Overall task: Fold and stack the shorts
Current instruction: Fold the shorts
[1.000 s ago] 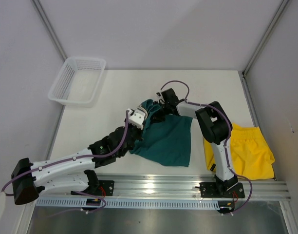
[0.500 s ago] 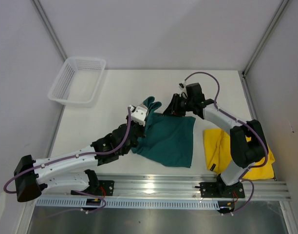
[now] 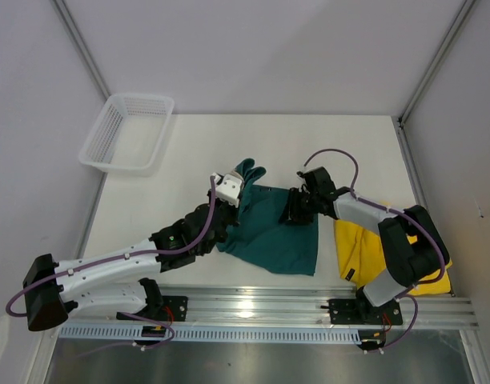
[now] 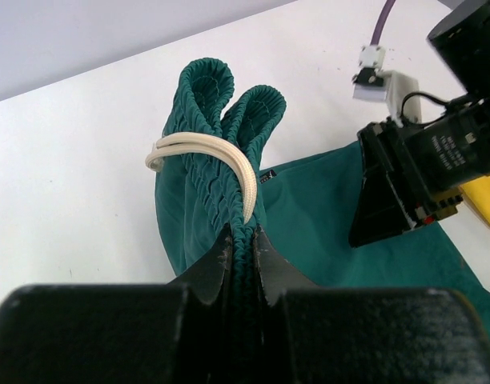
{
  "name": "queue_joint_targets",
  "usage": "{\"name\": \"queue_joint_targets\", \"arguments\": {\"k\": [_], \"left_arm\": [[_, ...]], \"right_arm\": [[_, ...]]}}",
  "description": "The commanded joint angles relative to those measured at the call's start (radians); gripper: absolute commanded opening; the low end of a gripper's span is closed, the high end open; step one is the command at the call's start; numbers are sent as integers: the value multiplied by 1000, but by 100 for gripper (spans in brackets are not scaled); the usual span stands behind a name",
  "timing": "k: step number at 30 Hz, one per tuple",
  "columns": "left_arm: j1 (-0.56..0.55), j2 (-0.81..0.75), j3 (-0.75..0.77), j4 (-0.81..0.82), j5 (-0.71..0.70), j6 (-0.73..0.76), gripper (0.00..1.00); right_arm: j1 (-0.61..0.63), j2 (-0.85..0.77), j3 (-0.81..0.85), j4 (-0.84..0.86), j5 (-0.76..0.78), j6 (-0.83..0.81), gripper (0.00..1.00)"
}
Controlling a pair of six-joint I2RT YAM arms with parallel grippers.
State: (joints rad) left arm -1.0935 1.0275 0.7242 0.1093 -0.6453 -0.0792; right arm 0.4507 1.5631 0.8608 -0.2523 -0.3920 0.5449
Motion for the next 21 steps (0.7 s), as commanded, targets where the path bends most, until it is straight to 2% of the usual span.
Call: {"name": "queue_joint_targets", "arguments": {"k": [1, 5, 9, 14, 21], "left_arm": [[-14, -18, 21, 63, -25, -2, 0], [-14, -21, 4, 64, -46, -4, 0], [-14, -24, -9, 58, -66, -7, 0], [-8, -58, -43, 53, -100, -10, 0], [44, -167, -86, -5, -122, -1, 0]], "right_arm": [[34, 57, 33, 2, 99, -22, 36], [69, 155, 102, -36, 217, -26, 35], [103, 244, 164, -71, 263, -22, 34], [146, 337, 219, -50, 265, 6, 33], [247, 501, 411, -48, 213, 61, 33]]}}
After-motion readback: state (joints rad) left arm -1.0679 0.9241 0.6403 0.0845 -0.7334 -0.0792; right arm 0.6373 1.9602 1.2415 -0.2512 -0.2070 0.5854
